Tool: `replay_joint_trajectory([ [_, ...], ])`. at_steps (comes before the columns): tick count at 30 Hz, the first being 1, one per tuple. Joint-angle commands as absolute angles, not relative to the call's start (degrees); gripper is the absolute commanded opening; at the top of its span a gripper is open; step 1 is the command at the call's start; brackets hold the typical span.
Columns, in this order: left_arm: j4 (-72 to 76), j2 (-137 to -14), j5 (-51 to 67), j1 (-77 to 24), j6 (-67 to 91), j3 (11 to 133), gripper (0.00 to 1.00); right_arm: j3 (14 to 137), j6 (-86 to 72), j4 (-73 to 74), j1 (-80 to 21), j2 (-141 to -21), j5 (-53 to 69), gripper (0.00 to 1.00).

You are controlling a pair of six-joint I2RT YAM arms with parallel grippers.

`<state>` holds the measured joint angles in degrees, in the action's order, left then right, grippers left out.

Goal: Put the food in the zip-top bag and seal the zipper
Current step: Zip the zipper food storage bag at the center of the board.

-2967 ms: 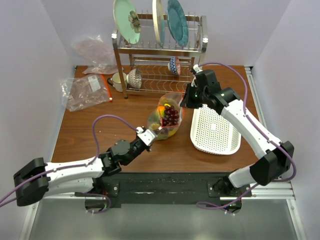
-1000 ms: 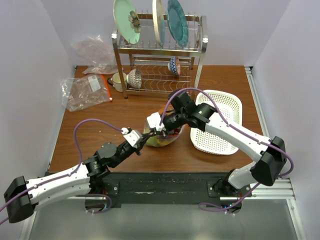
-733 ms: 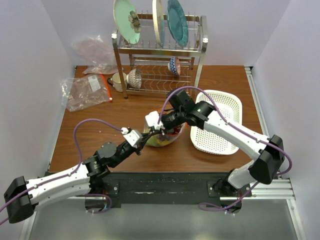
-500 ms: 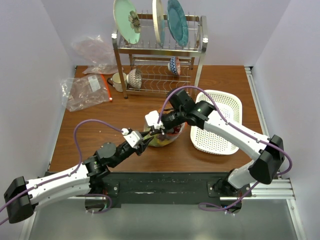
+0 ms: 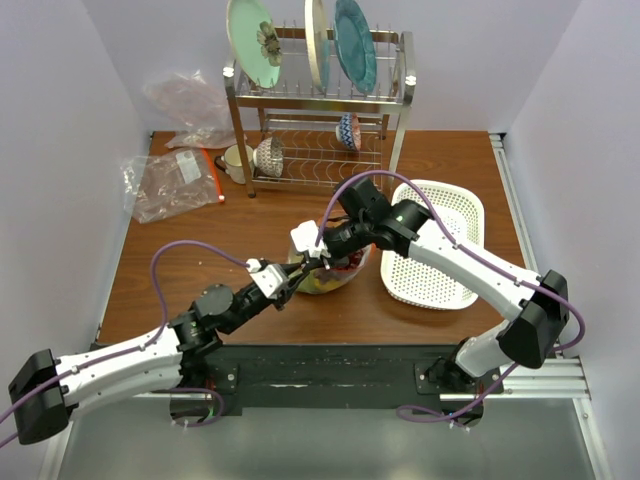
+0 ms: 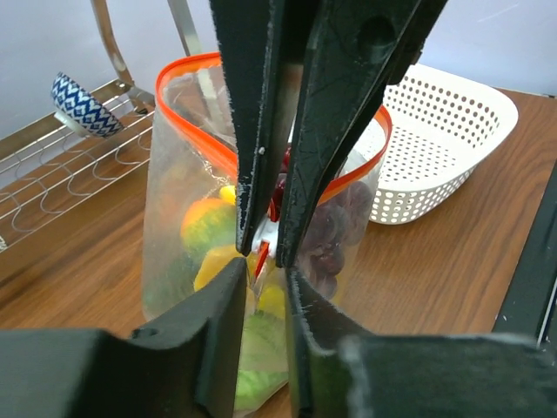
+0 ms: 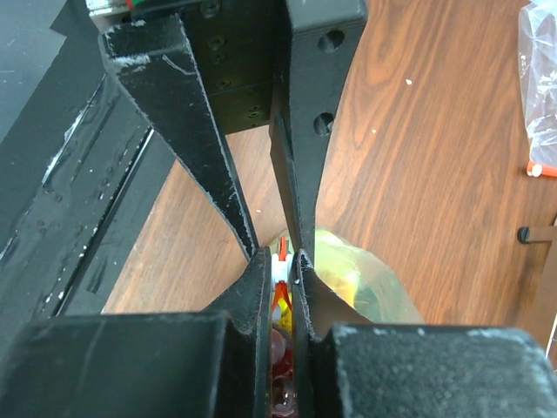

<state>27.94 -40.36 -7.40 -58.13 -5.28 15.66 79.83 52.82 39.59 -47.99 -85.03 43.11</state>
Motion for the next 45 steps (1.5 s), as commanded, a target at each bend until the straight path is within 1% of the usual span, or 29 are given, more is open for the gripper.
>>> replay_joint_trajectory([
  [1, 31.3, -41.4, -4.6, -57.8, -7.4, 18.6, 0.11, 82.5, 53.6, 39.7, -48.3, -84.6, 44.7, 0.00],
  [2, 31.0, -41.5, -4.3, -57.8, -7.5, 18.9, 0.04, 82.4, 53.6, 39.7, -48.3, -84.6, 44.6, 0.00],
  [3, 30.3, -41.5, -4.3, -57.8, -7.6, 19.1, 0.00, 82.4, 53.6, 39.7, -48.3, -84.5, 44.6, 0.00],
  [13, 26.8, -37.4, -10.0, -57.7, -5.1, 19.1, 0.00, 82.1, 53.4, 41.7, -48.3, -84.9, 40.4, 0.00],
  [20, 24.4, -31.8, -13.2, -57.6, -3.4, 17.5, 0.00, 81.8, 51.2, 42.2, -48.3, -86.0, 37.7, 0.00],
  [26, 20.9, -28.4, -19.1, -57.4, -1.5, 17.2, 0.00, 82.1, 49.7, 42.7, -48.2, -85.9, 35.8, 0.00],
  [34, 20.5, -23.2, -24.9, -55.5, 1.6, 14.5, 0.00, 81.9, 46.4, 42.7, -48.2, -84.7, 28.9, 0.00],
  [45, 10.8, -26.9, -35.0, -49.8, 7.8, 19.9, 0.00, 75.2, 39.9, 39.8, -46.4, -78.6, 23.8, 0.00],
])
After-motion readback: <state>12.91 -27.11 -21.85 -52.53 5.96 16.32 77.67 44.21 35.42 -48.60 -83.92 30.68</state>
